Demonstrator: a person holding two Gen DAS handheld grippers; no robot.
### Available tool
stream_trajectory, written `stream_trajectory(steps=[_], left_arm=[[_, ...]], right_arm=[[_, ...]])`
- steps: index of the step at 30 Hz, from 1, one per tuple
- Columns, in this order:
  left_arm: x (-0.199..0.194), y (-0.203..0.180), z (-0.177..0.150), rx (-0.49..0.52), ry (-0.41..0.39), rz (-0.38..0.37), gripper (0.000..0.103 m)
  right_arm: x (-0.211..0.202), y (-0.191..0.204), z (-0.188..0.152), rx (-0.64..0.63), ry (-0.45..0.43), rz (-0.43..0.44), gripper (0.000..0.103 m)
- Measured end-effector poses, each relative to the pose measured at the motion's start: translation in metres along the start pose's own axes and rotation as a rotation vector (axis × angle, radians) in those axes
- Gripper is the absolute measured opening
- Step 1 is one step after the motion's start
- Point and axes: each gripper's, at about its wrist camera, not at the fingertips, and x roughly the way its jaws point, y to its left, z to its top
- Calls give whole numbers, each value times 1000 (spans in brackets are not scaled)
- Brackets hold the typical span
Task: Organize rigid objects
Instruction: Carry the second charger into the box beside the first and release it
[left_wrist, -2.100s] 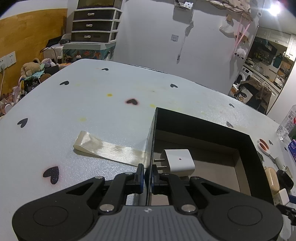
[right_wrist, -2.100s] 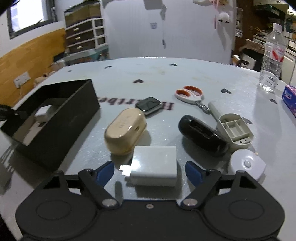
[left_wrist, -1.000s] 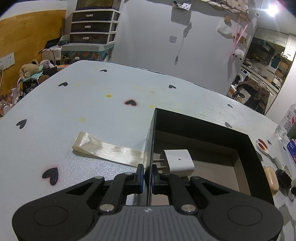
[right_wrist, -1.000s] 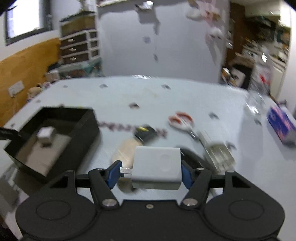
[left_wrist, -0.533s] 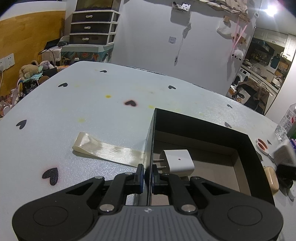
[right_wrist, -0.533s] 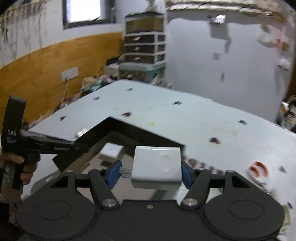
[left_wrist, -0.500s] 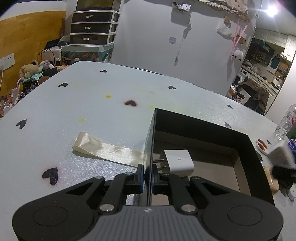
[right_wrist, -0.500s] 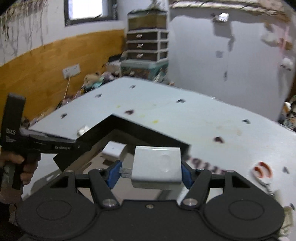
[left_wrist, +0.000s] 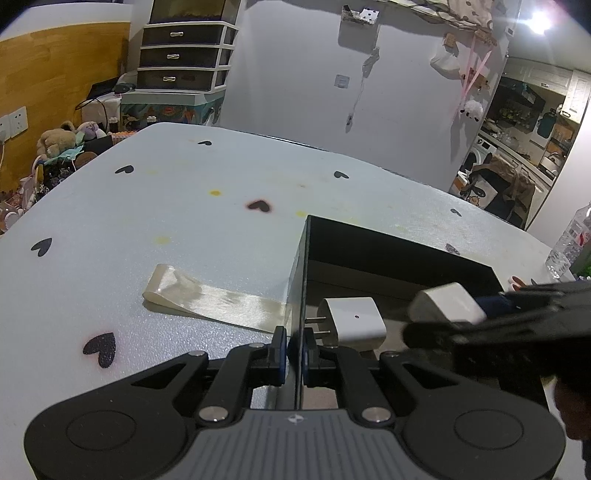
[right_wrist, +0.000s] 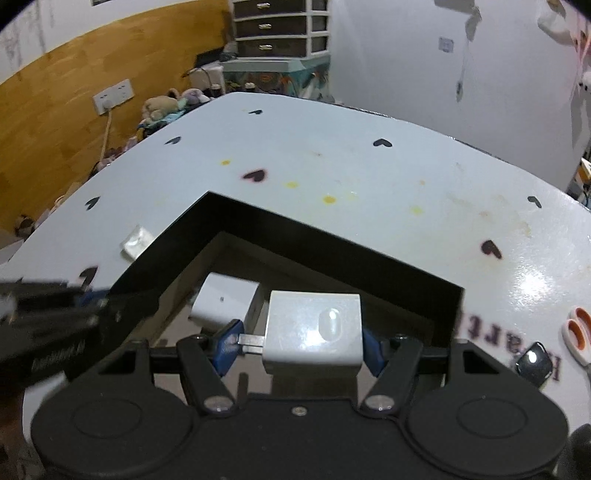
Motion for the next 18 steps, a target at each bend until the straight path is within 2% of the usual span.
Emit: stream_trajectory(steps=[9,13,18], left_arm=[[0,0,-1,9,0,-7,9],[0,1,-2,11,2,-20,9],[1,2,-2,14,1,-20,9]], right_arm=[[18,-1,12,117,6,-60,67],[15,0,10,121,11,-70,67],[12,6,4,94,35,-137,67]])
